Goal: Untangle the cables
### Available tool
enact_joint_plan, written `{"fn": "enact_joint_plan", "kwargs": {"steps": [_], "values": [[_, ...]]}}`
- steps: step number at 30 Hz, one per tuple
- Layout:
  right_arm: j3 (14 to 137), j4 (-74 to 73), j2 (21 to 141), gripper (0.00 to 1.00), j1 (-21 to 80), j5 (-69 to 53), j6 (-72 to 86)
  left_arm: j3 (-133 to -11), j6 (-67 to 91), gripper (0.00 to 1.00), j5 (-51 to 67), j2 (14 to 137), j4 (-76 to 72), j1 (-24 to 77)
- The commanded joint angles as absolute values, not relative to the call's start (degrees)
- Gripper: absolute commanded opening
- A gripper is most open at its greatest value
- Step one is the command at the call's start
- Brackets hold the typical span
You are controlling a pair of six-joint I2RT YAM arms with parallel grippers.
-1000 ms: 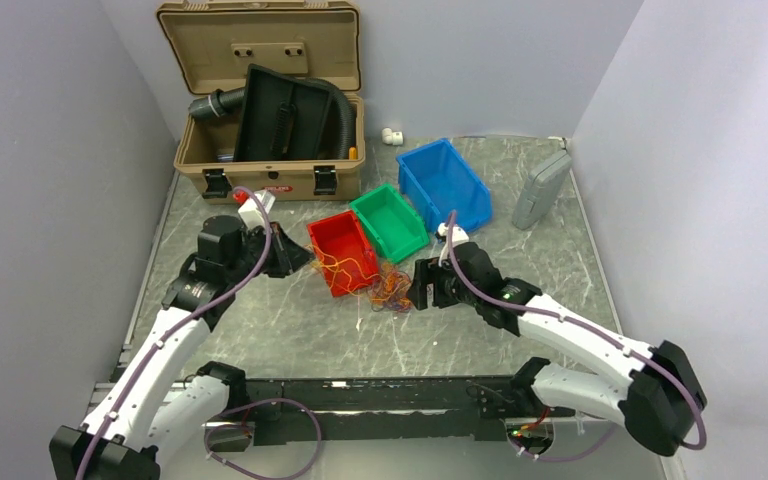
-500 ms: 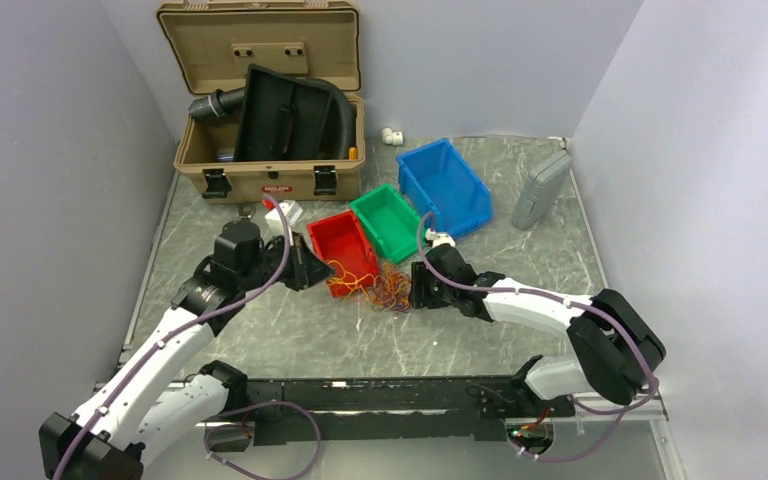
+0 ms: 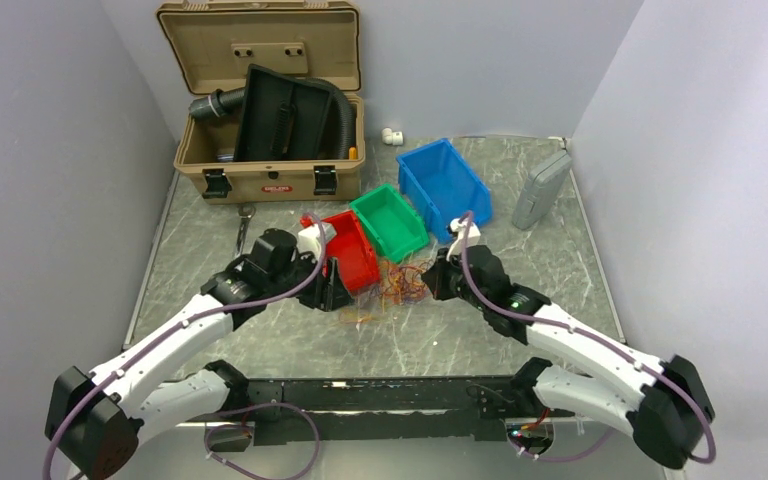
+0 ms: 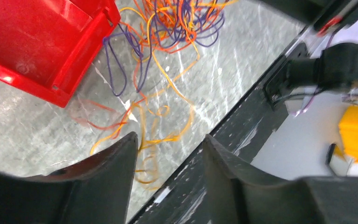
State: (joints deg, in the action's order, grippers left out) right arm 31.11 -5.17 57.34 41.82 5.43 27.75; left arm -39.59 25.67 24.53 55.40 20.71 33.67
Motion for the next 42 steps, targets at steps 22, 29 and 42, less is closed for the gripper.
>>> {"fn": "enact_joint_plan", "kwargs": {"steps": [22,29,42], "values": [[37.18,-13.21,42.9,0.0,41.84,-3.62,20.66,-55.65,20.43,0.98,21.26,80.87,3.21,44.87],[37.15,-13.44,42.07,0.0,41.84,-3.69,21.6,-61.52,20.59,0.74,20.92,91.7,1.36,46.54],[35.28,-19.44,37.16,0.66,41.77,8.62,23.74,-62.84,21.89,0.0,24.8,92.88,-0.28,46.48]]}}
